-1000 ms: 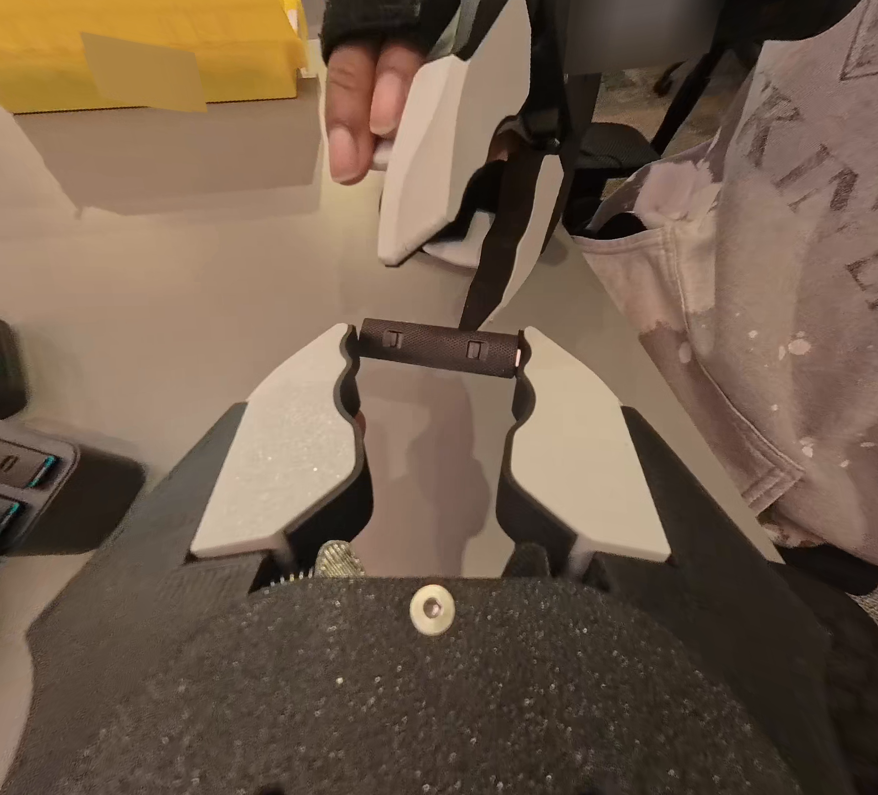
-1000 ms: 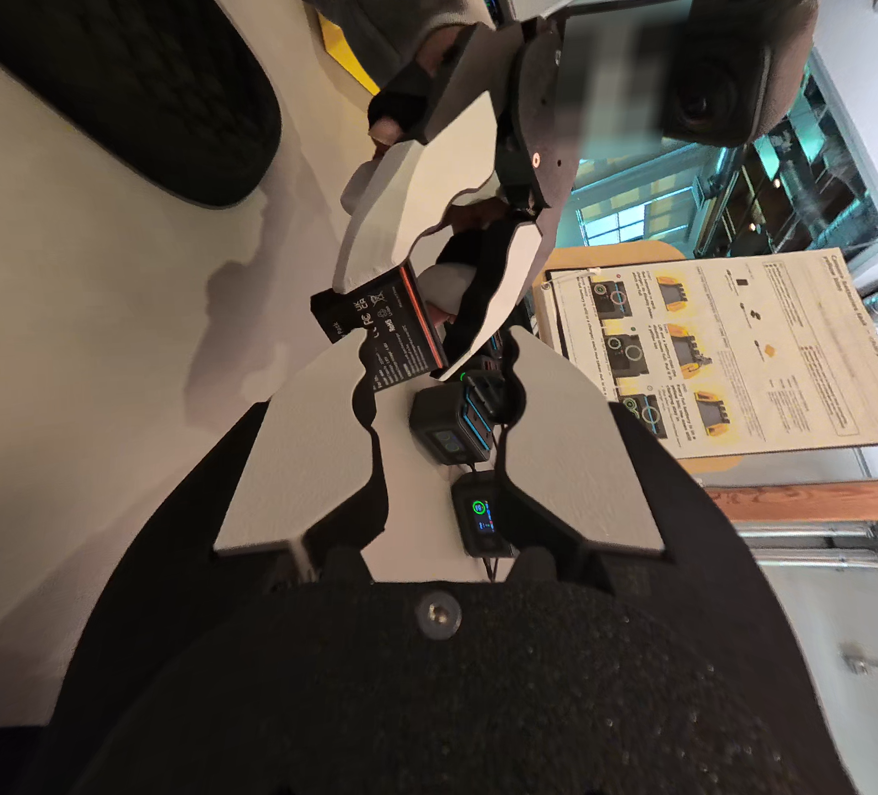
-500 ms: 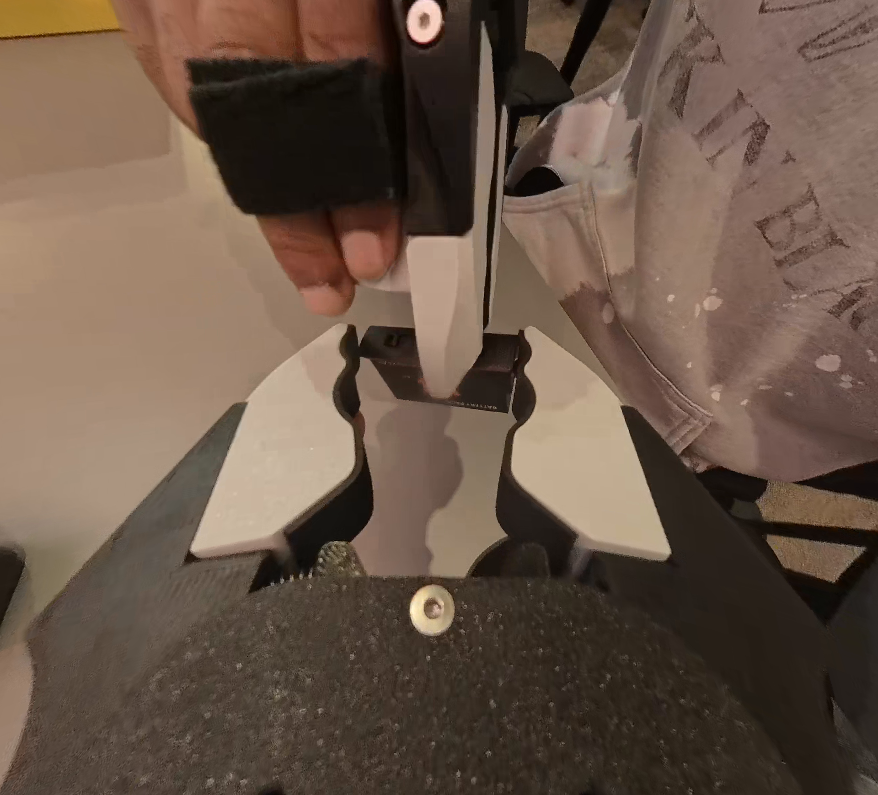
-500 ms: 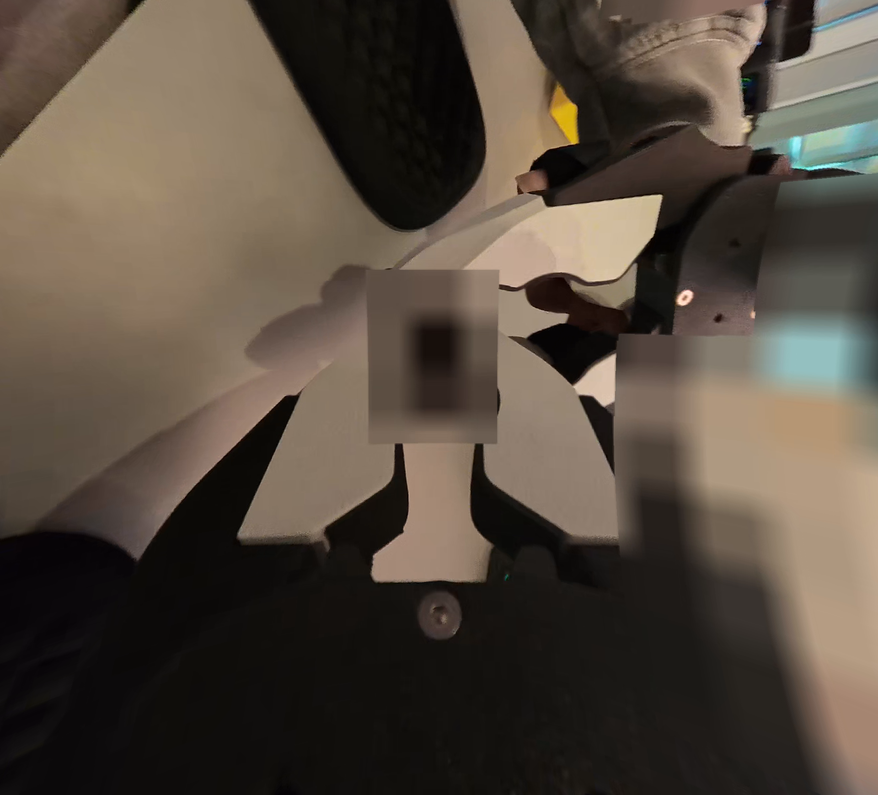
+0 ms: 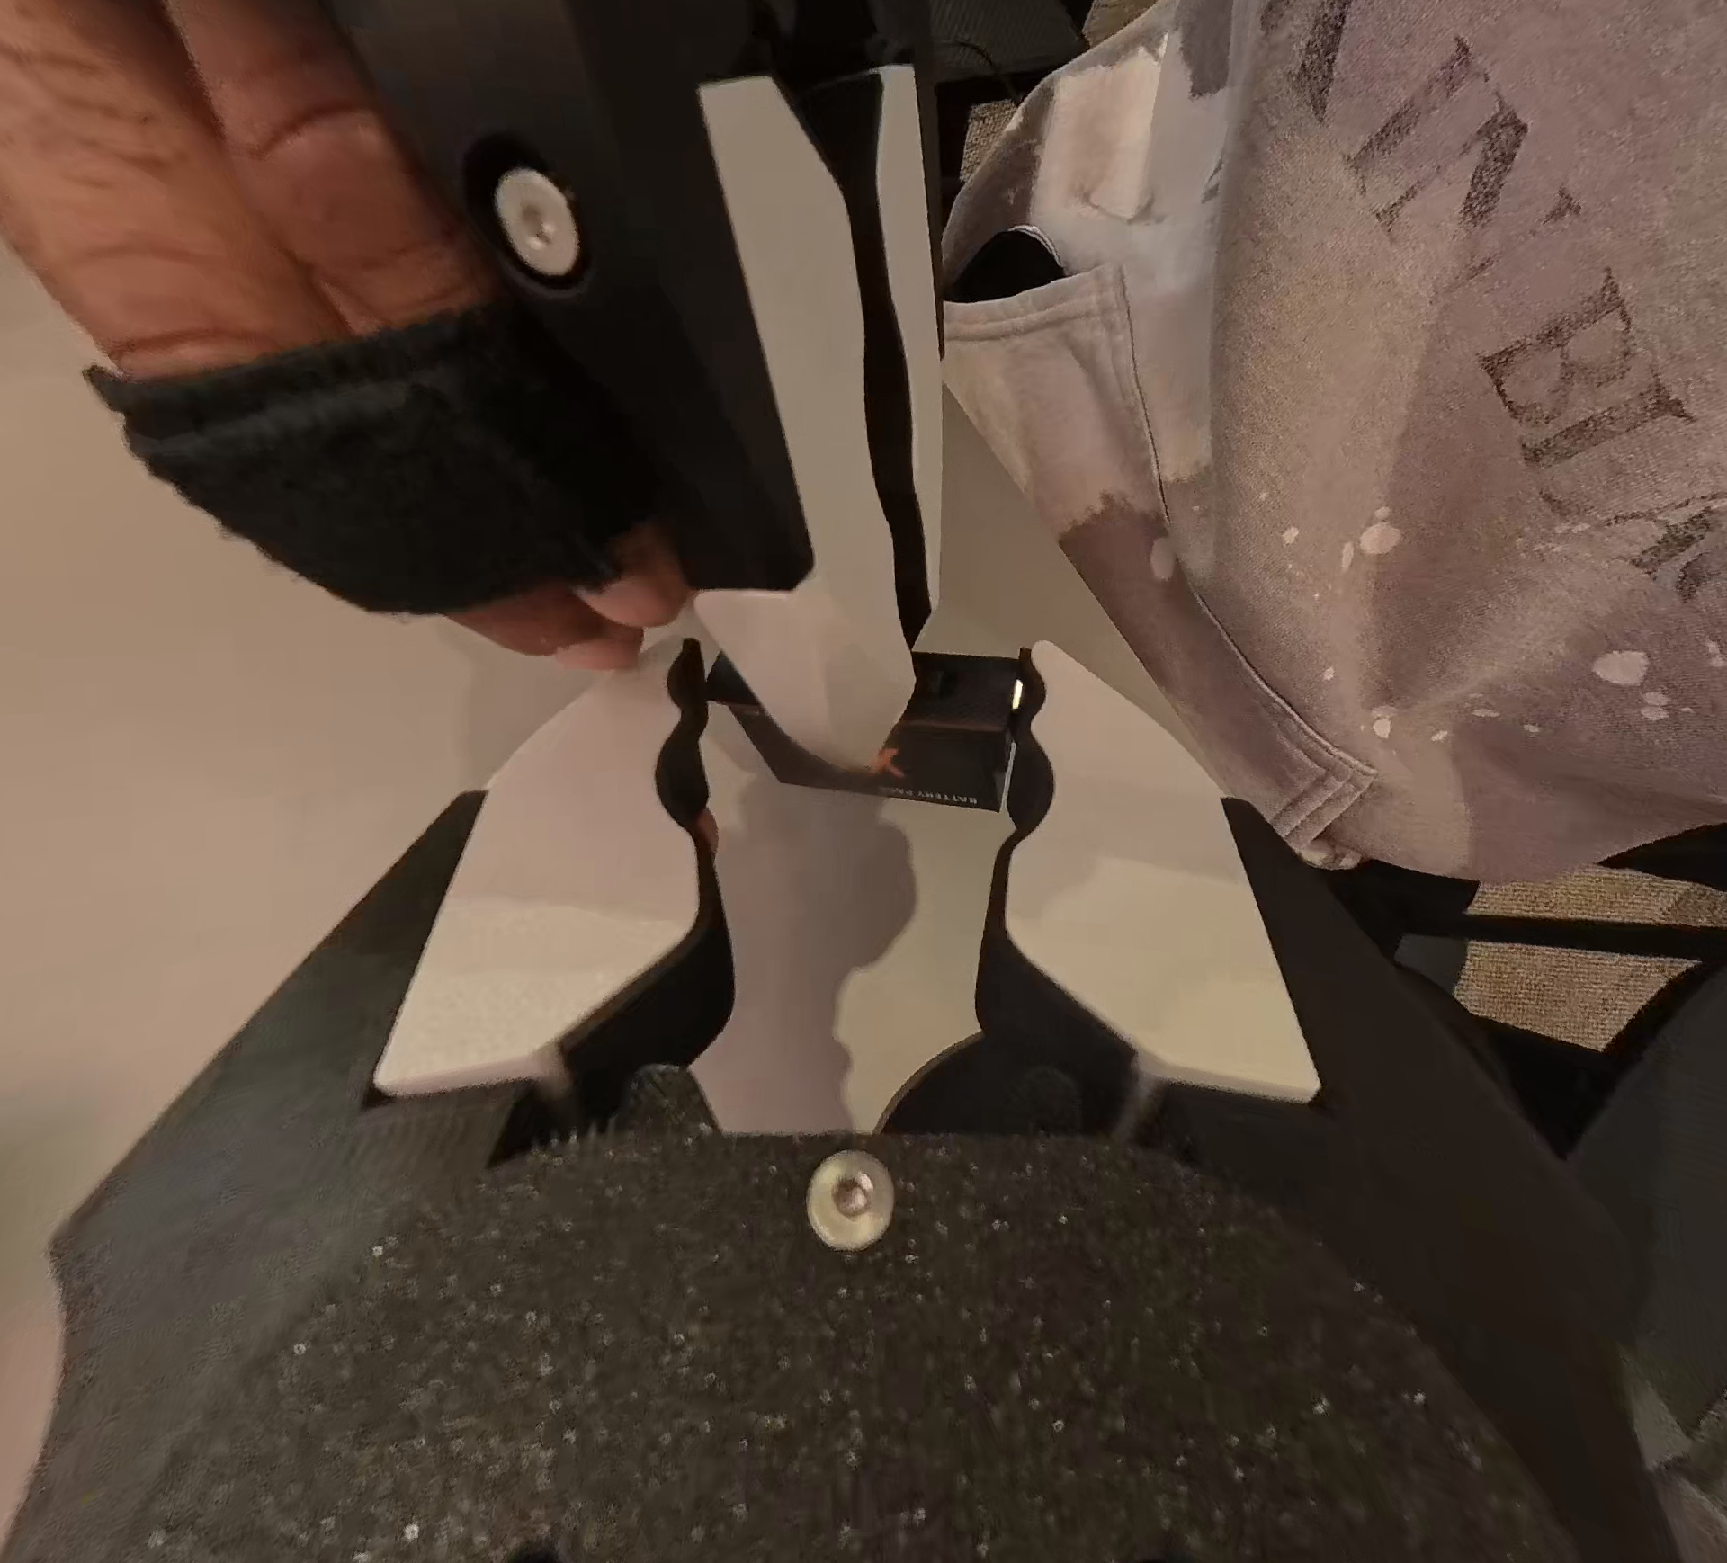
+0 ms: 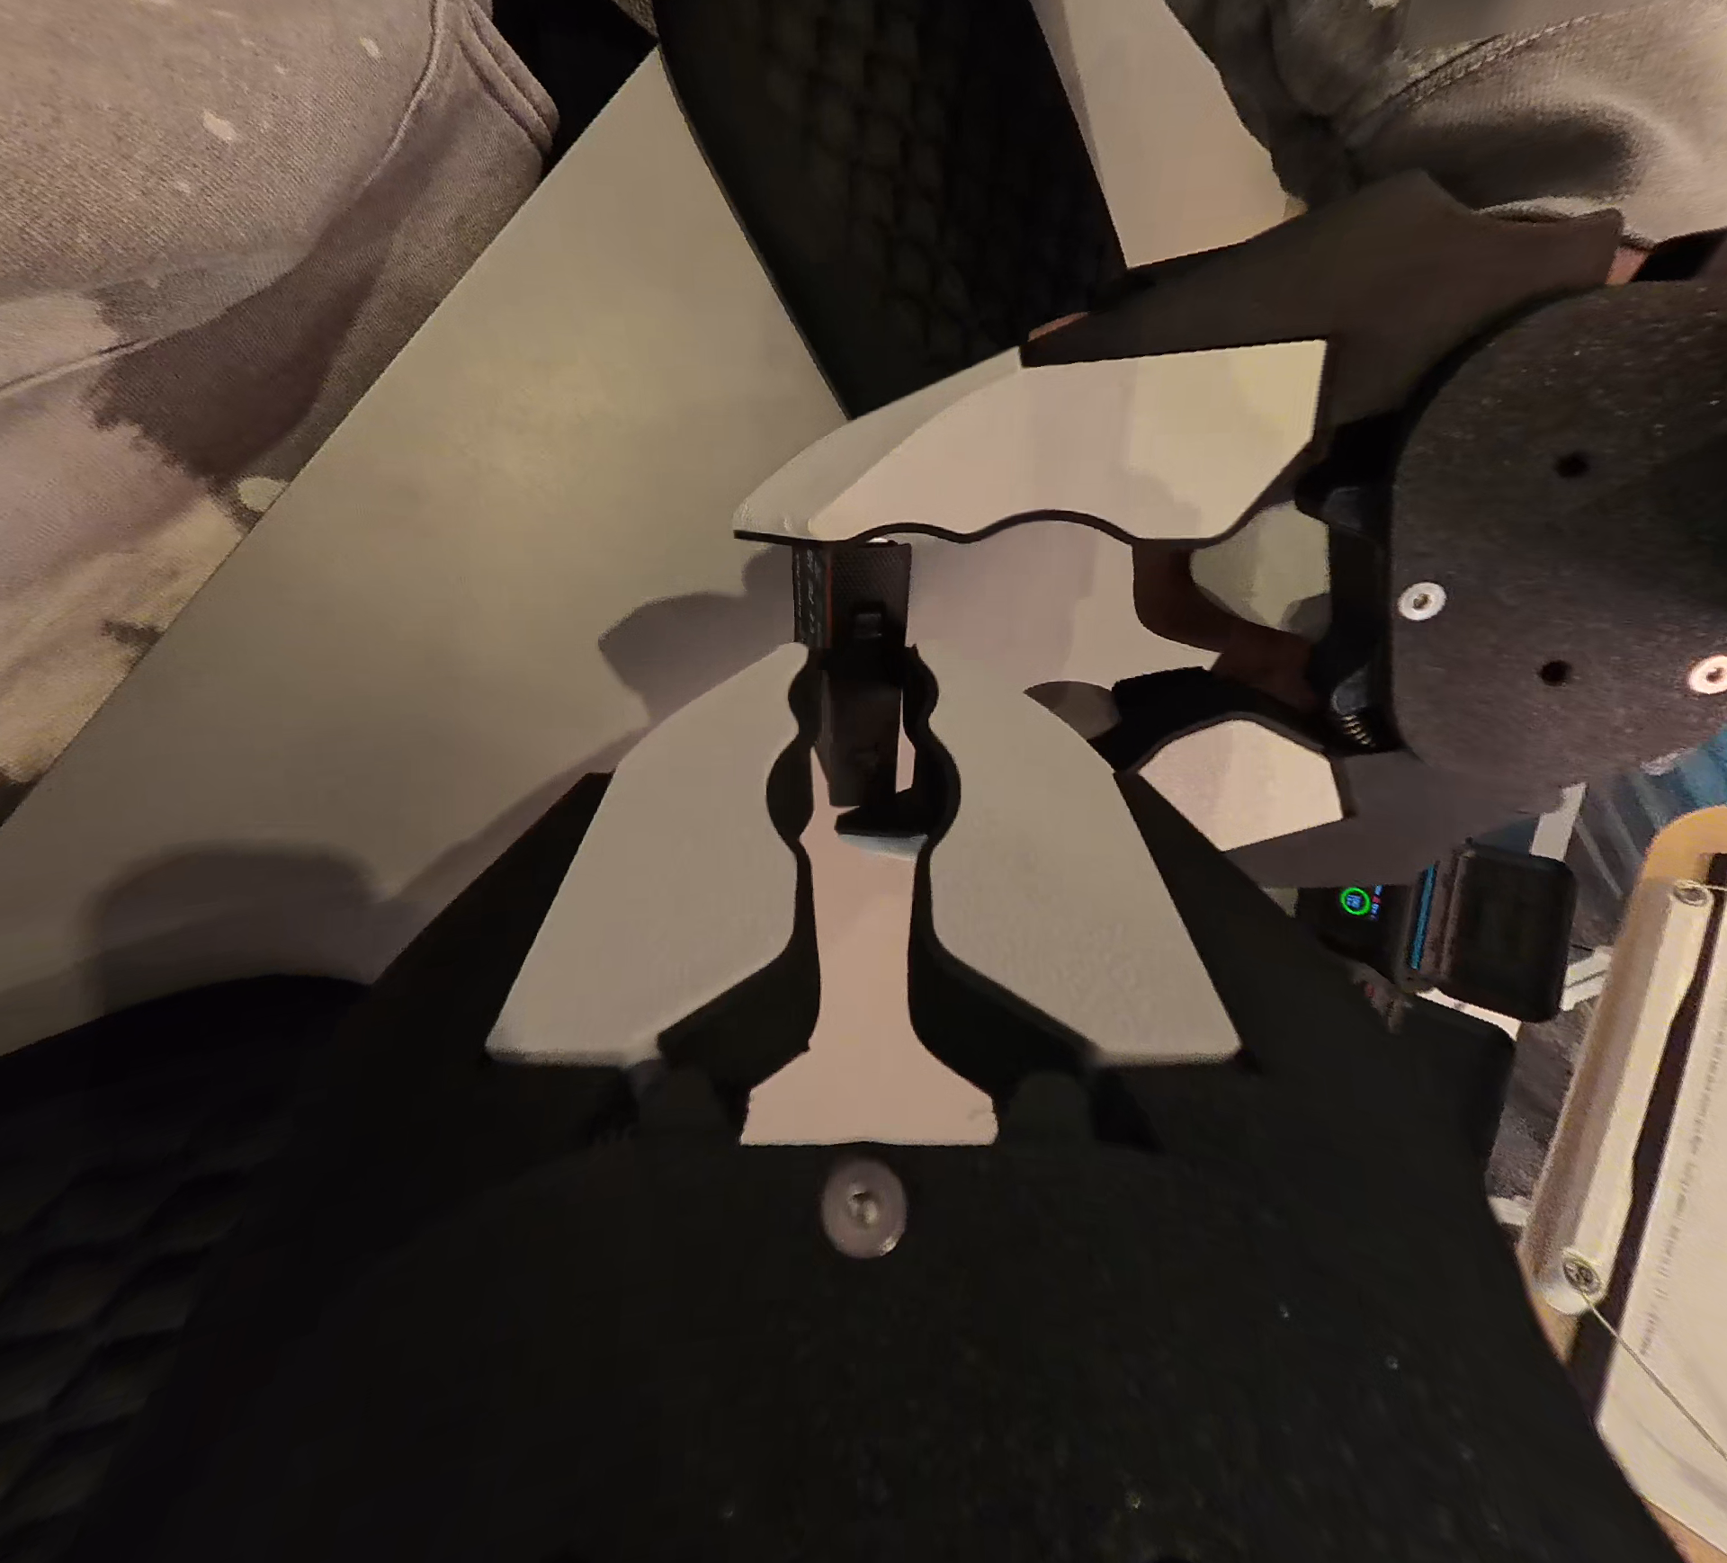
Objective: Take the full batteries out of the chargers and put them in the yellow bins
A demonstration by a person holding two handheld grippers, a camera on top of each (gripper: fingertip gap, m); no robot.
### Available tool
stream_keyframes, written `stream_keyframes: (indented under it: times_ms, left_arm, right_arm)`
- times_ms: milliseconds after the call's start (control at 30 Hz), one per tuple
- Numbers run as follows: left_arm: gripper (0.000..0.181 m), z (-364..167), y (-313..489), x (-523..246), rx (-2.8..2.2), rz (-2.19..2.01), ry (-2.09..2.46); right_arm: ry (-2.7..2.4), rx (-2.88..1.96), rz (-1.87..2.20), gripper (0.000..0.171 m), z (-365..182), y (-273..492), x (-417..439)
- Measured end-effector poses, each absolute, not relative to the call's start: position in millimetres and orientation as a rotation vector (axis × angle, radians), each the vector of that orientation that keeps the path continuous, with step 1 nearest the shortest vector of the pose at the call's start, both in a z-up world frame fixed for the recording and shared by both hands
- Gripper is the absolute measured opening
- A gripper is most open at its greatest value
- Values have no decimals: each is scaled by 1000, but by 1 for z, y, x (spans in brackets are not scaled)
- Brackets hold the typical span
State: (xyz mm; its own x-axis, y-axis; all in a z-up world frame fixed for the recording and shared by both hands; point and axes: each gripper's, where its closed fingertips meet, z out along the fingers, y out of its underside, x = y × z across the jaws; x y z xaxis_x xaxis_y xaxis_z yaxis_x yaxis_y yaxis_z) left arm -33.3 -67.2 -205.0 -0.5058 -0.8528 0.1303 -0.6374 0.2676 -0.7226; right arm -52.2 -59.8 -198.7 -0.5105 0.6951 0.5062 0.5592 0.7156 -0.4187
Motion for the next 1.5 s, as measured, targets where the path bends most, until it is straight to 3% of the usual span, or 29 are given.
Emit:
stream_keyframes:
  times_ms: [367, 700, 1000, 1233, 1500]
  left_arm:
    - [63, -207, -63, -31, -1403, -1088, 2202]
    - [66, -177, -3, -38, -1447, -859, 1687]
    - [52, -166, 57, -52, -1551, -590, 1127]
    - [38, -182, 83, -70, -1601, -374, 944]
    - [0, -186, 94, -93, -1597, -232, 816]
  right_arm:
    - [-2234, -997, 250, 14, -201, -57, -51]
    - [-1925, -1138, 90, 14, -169, -12, -33]
    - [-1583, -1472, -55, 14, -161, 38, 13]
    - [-1335, -1756, -109, 14, -157, 85, 69]
    - [-1282, -1840, -173, 14, -133, 148, 104]
